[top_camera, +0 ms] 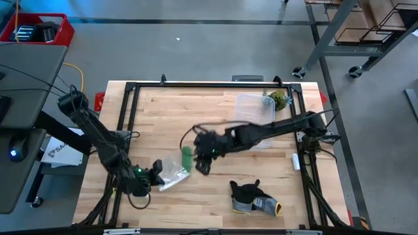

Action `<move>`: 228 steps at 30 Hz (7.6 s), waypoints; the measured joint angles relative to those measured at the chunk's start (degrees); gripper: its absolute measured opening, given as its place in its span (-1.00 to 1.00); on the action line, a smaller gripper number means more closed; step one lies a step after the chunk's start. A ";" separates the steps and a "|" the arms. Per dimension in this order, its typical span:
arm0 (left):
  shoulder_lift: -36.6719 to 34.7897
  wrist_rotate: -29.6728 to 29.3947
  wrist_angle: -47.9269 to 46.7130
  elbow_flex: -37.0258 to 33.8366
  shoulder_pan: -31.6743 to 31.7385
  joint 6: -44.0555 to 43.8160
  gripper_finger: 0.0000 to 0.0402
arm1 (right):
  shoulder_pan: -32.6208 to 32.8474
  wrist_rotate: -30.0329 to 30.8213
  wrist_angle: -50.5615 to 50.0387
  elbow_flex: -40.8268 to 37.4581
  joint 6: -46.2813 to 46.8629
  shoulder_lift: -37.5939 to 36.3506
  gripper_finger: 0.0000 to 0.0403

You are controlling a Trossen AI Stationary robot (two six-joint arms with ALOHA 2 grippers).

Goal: Roll bandage
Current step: Open the transparent zip bag

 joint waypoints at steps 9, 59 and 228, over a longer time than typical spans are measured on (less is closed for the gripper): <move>12.30 8.98 5.10 -0.02 -1.65 -14.56 -1.00 | 5.30 -1.40 15.56 -0.11 0.01 11.79 -0.34; 26.67 20.49 33.62 0.59 7.33 -28.24 -1.00 | 7.81 -7.03 17.97 -0.11 -43.94 21.68 -0.34; -14.41 8.12 -6.11 4.87 10.20 -29.85 -0.39 | 0.71 -17.44 -7.23 26.31 -31.36 30.73 -1.00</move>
